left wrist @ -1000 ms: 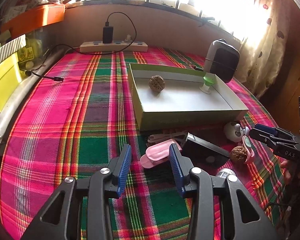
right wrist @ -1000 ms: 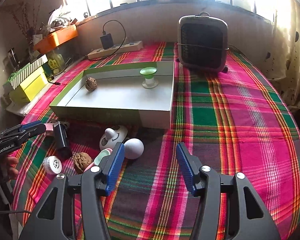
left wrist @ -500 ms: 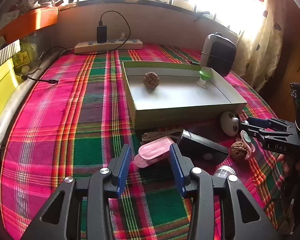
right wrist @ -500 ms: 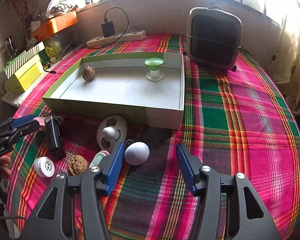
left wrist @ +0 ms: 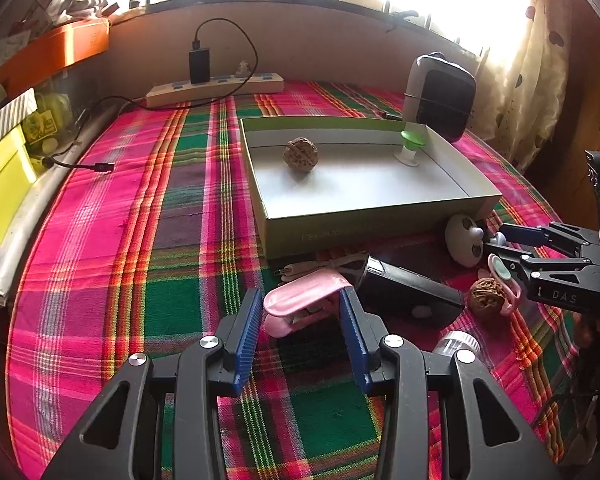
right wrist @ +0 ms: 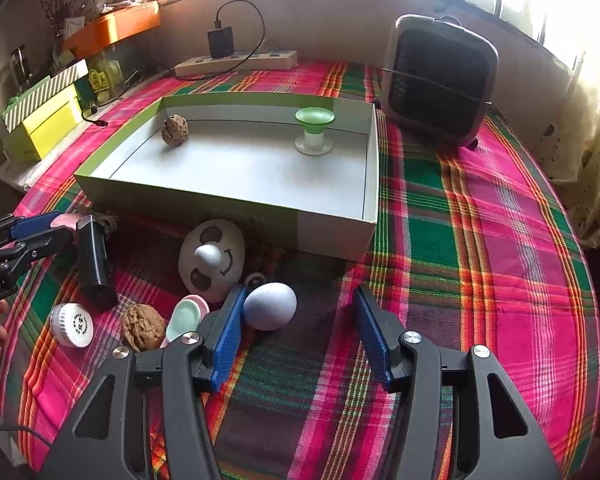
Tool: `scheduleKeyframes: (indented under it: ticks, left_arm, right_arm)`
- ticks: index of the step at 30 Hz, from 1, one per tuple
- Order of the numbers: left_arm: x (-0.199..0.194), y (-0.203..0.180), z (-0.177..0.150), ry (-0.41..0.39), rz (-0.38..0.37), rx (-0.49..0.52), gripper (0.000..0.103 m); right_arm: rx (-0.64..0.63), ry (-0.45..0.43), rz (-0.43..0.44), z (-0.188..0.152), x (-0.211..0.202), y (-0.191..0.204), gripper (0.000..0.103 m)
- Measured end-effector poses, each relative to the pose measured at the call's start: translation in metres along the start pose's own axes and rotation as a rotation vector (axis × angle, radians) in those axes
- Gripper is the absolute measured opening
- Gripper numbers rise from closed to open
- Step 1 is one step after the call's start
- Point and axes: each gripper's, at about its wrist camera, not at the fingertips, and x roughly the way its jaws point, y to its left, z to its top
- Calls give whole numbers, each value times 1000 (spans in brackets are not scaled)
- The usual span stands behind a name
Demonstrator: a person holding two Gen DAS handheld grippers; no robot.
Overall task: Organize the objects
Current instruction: 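Close the left tool on the pink clip while the right tool grasps the white egg-shaped object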
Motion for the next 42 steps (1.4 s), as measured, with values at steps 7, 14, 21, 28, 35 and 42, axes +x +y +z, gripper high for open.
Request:
scheduleKeyframes:
  ticks: [7, 14, 21, 28, 35, 42]
  left_arm:
    - [5, -6, 0, 22, 1, 33, 38]
    - [0, -14, -3, 21, -24, 70, 38]
    - [3, -16, -3, 35, -6, 78, 38]
    - [11, -13, 1, 49, 39, 62, 38]
    - [14, -14, 2, 51, 50, 55, 38]
    - [13, -14, 3, 50, 67, 57, 30]
  right_arm:
    - [-2, -4, 7, -1, -2, 1, 45]
    - [11, -9, 11, -2, -4, -3, 32]
    - [6, -11, 15, -3, -5, -4, 29]
    - [-4, -10, 18, -1, -3, -3, 29]
    - [1, -10, 16, 3, 0, -2, 29]
    - [-1, -12, 14, 4, 1, -2, 29]
